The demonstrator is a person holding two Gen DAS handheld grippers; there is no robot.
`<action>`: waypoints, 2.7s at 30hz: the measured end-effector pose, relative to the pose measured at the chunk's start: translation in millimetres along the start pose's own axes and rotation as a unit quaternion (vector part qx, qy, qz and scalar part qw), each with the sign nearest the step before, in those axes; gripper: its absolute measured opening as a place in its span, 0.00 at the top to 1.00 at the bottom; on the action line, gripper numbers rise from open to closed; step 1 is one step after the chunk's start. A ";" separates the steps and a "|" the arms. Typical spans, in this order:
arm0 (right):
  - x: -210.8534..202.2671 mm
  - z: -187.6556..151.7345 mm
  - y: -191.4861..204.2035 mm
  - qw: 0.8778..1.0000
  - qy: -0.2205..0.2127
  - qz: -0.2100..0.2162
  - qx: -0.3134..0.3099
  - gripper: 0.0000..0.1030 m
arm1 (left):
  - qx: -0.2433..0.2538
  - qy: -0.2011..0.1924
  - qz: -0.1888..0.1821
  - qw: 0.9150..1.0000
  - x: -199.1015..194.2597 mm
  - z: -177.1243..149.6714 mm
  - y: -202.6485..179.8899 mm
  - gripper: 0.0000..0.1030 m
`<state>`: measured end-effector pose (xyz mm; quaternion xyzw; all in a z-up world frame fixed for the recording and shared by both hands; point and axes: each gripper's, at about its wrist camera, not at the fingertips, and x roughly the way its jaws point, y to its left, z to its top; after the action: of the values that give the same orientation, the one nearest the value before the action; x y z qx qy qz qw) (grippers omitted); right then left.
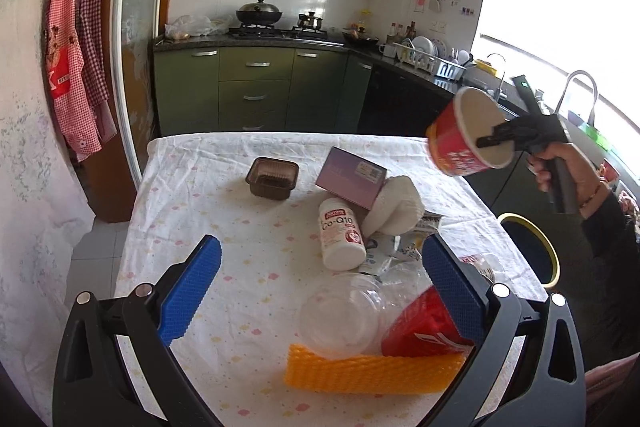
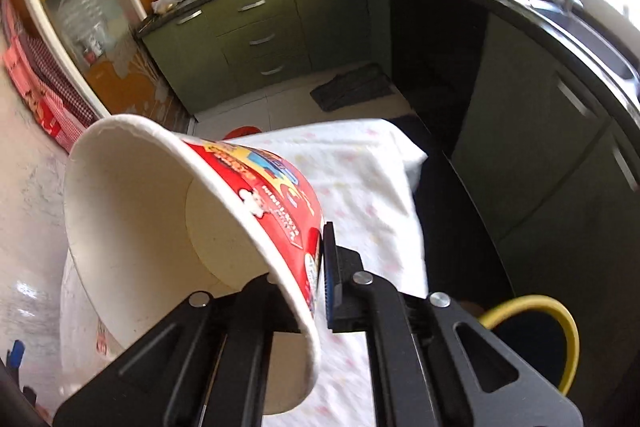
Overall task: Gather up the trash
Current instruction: 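Carry the bucket over the yellow-rimmed bin and release it with the right gripper, then grasp the red soda can with the left gripper and lift it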
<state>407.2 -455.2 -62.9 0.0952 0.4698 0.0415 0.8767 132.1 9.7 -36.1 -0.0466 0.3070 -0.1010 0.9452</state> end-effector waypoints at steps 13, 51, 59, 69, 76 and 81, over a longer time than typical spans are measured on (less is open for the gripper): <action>-32.2 -100.8 -193.9 0.980 0.122 -0.079 0.134 0.95 | 0.055 -0.013 0.008 0.998 -13.2 -6.1 -49.6 0.04; -75.2 -224.8 -95.2 0.995 0.010 0.085 0.045 0.45 | 0.153 0.082 -0.050 0.984 39.2 -48.0 -106.9 0.08; -78.4 -233.7 -95.8 0.994 0.006 0.096 0.047 0.45 | 0.152 0.096 -0.048 0.983 51.4 -51.1 -106.5 0.24; -78.5 -234.0 -97.4 0.994 0.003 0.098 0.048 0.45 | 0.135 0.082 -0.066 0.985 43.0 -40.5 -102.2 0.32; -81.2 -235.3 -95.1 0.994 -0.006 0.096 0.045 0.45 | 0.145 0.054 -0.056 0.986 28.6 -22.0 -106.3 0.32; -82.8 -237.3 -97.2 0.994 -0.007 0.096 0.048 0.45 | 0.147 0.046 -0.058 0.986 26.3 -12.8 -110.5 0.32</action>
<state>162.3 -533.4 -143.7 0.1824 0.4537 0.1023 0.8663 127.4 -104.2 -44.9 0.0795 0.3287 -0.2013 0.9193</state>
